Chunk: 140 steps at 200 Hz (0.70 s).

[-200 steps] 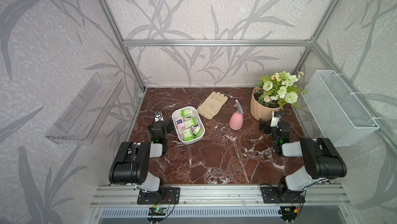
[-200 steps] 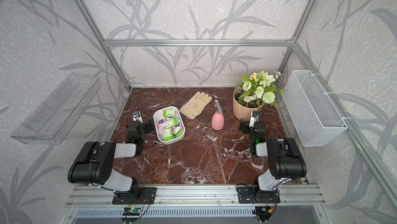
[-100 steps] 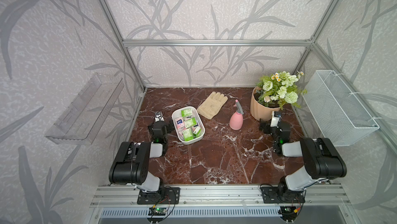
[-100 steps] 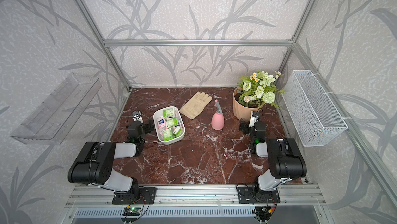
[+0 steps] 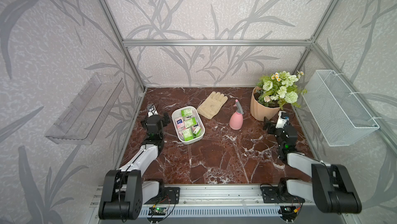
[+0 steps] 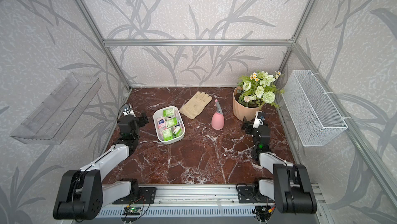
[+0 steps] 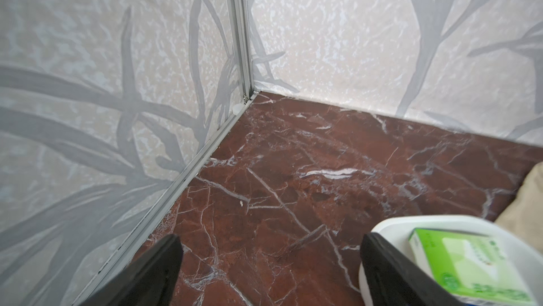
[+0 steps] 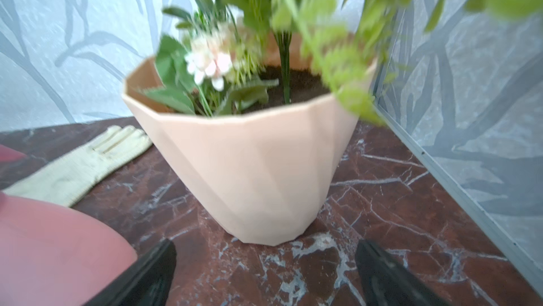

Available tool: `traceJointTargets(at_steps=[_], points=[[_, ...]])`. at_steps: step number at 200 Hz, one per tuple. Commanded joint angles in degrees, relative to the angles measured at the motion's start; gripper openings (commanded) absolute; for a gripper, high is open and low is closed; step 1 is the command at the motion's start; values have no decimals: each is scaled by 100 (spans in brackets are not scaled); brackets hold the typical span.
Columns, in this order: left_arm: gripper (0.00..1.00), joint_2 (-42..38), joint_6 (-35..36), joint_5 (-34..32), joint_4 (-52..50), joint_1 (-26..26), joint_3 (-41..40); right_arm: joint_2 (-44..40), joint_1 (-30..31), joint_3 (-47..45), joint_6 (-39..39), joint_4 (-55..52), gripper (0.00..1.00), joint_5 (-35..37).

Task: Take the pocket tissues out of the storage box
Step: Move the storage box to the center of the board.

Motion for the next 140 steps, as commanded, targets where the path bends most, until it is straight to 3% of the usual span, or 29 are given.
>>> traceJointTargets(at_steps=[1, 28, 58, 90, 140], points=[[100, -397, -839, -103, -1887, -10, 531, -848, 131, 364, 611, -2034, 99, -90], [100, -445, -1628, 356, -3241, 8, 1183, -1619, 565, 898, 733, -3729, 99, 24], [100, -138, -1890, 1039, -3954, 35, 1686, -1800, 1064, 1702, 955, -5346, 99, 54], [100, 505, -1958, 1773, -4574, 239, 2268, -1521, 1975, 2440, 1256, -6324, 99, 300], [97, 1702, -1694, 2951, -5214, 573, 3017, -467, 3547, 3493, 1422, -6944, 99, 665]])
